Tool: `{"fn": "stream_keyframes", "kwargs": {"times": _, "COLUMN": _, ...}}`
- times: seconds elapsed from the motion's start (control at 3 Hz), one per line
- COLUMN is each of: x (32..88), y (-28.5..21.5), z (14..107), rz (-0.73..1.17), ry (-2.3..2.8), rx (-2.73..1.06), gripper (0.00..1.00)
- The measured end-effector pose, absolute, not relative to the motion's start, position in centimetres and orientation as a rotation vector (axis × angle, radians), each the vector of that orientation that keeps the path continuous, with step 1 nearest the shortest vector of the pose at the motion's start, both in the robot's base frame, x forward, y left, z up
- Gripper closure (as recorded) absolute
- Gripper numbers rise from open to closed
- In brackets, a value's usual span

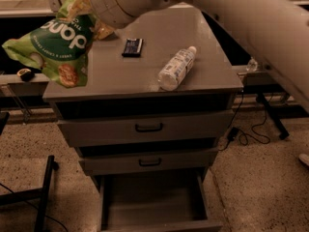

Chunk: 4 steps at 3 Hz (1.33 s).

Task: Place green rice chip bag into bottom drawer

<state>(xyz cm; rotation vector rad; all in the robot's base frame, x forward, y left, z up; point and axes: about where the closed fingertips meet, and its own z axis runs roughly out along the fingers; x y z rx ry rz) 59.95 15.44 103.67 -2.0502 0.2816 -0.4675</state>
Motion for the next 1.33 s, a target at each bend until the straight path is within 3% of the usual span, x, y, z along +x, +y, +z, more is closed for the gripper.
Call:
{"fn": "stream_keyframes", "kwargs": {"times": 0.33, "x": 53.7, "y": 10.1, "z": 106.7, "rz": -0.674, "ry": 0.407, "rx": -2.031, "gripper": 1.00}}
{"fn": "stream_keyframes", "kwargs": {"times": 1.0, "x": 52.9, "y": 10.0, "z": 106.7, "rz": -0.646, "ry": 0.468, "rx": -1.983, "gripper": 1.00}}
{"fn": "stream_keyframes", "kwargs": {"times": 1.33, "x": 48.1, "y": 10.5, "z": 104.5, "rz": -0.563, "ry": 0.715, "rx": -1.864, "gripper": 1.00}}
